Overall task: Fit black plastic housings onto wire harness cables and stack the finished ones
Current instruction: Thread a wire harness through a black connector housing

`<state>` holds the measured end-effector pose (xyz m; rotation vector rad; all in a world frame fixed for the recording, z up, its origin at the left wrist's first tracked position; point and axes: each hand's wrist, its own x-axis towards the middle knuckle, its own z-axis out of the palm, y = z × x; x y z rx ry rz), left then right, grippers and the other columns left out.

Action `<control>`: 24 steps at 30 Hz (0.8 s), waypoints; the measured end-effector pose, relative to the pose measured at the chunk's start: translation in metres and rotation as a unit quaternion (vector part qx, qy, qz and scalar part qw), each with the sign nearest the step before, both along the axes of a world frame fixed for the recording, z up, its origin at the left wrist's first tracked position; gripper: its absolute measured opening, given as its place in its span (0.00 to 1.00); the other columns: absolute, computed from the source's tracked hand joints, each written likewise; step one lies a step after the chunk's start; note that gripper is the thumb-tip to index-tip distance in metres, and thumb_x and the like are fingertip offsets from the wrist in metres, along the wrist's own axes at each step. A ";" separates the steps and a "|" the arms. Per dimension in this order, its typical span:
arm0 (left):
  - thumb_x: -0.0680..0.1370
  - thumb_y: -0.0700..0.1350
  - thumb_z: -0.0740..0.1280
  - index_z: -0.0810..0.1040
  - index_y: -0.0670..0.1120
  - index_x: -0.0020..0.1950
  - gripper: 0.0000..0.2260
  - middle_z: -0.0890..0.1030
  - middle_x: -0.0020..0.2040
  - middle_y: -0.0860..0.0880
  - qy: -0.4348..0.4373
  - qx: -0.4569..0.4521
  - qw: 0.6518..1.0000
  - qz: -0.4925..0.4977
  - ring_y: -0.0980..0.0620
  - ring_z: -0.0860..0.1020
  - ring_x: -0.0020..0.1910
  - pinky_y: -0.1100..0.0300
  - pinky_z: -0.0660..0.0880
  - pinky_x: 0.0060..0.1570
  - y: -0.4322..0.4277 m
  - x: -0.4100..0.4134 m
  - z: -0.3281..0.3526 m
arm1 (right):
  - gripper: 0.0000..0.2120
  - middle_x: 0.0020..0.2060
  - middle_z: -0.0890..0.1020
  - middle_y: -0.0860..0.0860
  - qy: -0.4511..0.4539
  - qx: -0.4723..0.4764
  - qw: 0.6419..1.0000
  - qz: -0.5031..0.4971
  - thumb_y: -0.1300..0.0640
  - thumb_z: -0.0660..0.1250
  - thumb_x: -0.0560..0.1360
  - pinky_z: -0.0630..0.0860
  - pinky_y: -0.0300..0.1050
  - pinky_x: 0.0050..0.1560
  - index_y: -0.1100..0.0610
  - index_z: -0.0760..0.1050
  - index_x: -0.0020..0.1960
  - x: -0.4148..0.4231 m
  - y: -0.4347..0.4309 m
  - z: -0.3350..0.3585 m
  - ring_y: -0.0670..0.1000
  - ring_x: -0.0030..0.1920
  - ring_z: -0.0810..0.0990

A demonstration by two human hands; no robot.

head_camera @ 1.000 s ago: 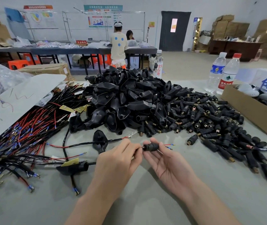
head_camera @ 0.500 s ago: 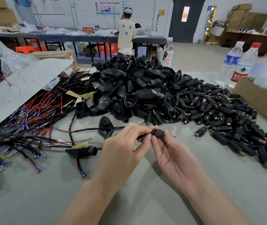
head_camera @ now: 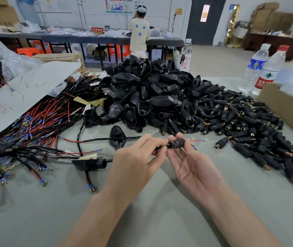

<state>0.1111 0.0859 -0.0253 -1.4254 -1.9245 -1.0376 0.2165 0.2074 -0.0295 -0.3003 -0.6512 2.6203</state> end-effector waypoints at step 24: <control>0.80 0.45 0.69 0.83 0.49 0.48 0.03 0.80 0.40 0.56 0.028 -0.028 0.999 0.027 0.60 0.67 0.29 0.68 0.64 0.27 0.000 -0.006 -0.002 | 0.12 0.57 0.83 0.61 -0.008 0.071 0.997 -0.022 0.57 0.62 0.79 0.82 0.49 0.54 0.60 0.76 0.59 -0.002 -0.004 0.002 0.60 0.59 0.83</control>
